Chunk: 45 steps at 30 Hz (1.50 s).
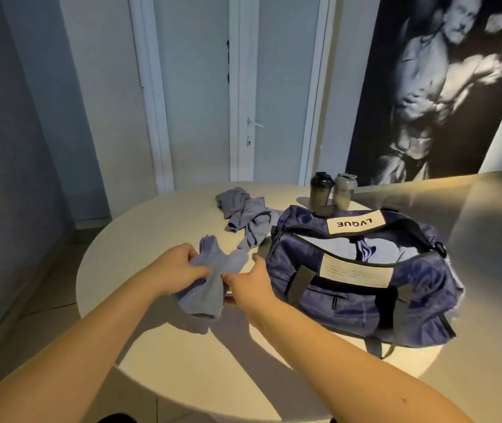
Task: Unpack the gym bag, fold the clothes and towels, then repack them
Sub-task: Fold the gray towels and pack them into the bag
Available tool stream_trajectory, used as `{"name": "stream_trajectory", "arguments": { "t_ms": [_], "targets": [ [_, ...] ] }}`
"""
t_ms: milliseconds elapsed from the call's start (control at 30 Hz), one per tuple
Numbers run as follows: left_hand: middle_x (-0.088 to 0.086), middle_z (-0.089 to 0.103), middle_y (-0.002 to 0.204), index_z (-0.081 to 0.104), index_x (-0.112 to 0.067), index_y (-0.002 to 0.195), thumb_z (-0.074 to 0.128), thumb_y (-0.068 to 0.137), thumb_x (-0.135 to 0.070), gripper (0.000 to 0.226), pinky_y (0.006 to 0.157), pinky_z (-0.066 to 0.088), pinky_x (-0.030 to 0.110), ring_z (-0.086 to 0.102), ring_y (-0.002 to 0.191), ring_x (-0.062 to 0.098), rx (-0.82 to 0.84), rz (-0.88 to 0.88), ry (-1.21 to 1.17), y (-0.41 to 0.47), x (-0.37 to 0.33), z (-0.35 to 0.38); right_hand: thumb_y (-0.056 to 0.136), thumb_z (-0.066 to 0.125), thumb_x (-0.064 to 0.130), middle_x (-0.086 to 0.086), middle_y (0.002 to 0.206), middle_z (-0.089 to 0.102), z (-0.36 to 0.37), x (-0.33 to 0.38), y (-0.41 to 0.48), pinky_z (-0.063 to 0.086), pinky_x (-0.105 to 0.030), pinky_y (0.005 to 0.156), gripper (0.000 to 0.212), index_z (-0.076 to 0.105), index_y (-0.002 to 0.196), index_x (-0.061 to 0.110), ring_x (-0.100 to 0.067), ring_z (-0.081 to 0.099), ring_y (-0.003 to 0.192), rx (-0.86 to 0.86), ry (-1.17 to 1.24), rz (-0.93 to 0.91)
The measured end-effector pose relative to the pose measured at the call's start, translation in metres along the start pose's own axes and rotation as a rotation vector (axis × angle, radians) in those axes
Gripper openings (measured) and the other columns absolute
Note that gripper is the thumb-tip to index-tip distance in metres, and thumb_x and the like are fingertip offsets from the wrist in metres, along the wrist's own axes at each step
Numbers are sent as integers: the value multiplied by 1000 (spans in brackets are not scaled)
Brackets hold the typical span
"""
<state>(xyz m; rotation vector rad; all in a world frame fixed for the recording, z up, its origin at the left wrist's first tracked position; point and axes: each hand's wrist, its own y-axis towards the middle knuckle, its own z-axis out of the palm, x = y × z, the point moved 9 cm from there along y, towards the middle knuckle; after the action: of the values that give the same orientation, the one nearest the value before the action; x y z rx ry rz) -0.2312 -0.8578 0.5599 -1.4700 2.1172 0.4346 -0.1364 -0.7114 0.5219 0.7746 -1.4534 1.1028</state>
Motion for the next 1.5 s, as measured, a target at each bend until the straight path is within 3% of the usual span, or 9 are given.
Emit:
{"name": "stream_trajectory", "arguments": {
  "t_ms": [200,367,467,667,800,1100,1167,1400,1500],
  "targets": [
    [4,64,89,59,-18,95,73,85,-29,21,67,45,35,58,80,23,-136,266,-100,-15,-123,-9,98,59,23,-1,103,68,-72,80,-19,52,-33,83,8,66,102,25,-19,63,97,-133,-135,-241],
    [4,67,86,60,-21,91,70,88,-26,11,74,52,43,64,85,26,-104,426,-202,-15,-208,9,88,61,51,-15,101,74,-137,121,-28,54,-44,93,33,73,90,20,-30,68,100,-220,-134,-202],
    [-1,66,92,62,-21,97,69,92,-27,11,69,47,30,61,84,17,-71,517,-259,-15,-255,23,64,62,66,-10,108,72,-176,140,-31,54,-50,97,58,73,101,21,-28,67,102,-295,-151,-161],
    [-6,68,106,70,-28,111,64,94,-30,17,86,50,32,62,101,14,182,625,-354,2,-316,73,83,75,39,-13,107,69,-254,152,-30,55,-49,97,29,72,98,15,-29,65,101,-467,-119,-50],
    [0,70,100,74,-16,103,63,98,-28,17,83,54,30,65,95,16,400,572,-629,17,-328,93,79,78,23,-11,87,70,-296,154,-22,56,-33,75,23,73,93,6,-23,66,78,-570,-222,-1],
    [2,63,118,71,-29,119,76,84,-37,36,84,50,35,56,108,24,-107,654,495,122,-268,110,82,75,27,-11,69,62,-306,167,11,45,-28,63,23,77,85,4,-16,51,66,-506,-777,-190],
    [3,61,119,70,-31,120,75,86,-40,36,81,49,34,57,108,24,-97,653,528,132,-263,111,80,74,29,-21,77,66,-298,163,21,45,-31,64,28,77,89,3,-16,50,66,-456,-865,-201],
    [5,72,95,76,-22,100,51,104,-34,28,63,40,30,60,80,22,-243,586,199,140,-261,74,80,75,30,-2,82,73,-264,147,30,54,-33,73,18,80,87,15,-16,60,72,-204,-1061,-140],
    [5,70,77,68,-25,68,52,101,-32,37,61,43,32,64,74,27,-241,502,-24,147,-256,60,78,76,33,-4,89,76,-248,144,34,58,-37,78,21,81,92,18,-16,65,78,-164,-1152,-108]
  ]
}}
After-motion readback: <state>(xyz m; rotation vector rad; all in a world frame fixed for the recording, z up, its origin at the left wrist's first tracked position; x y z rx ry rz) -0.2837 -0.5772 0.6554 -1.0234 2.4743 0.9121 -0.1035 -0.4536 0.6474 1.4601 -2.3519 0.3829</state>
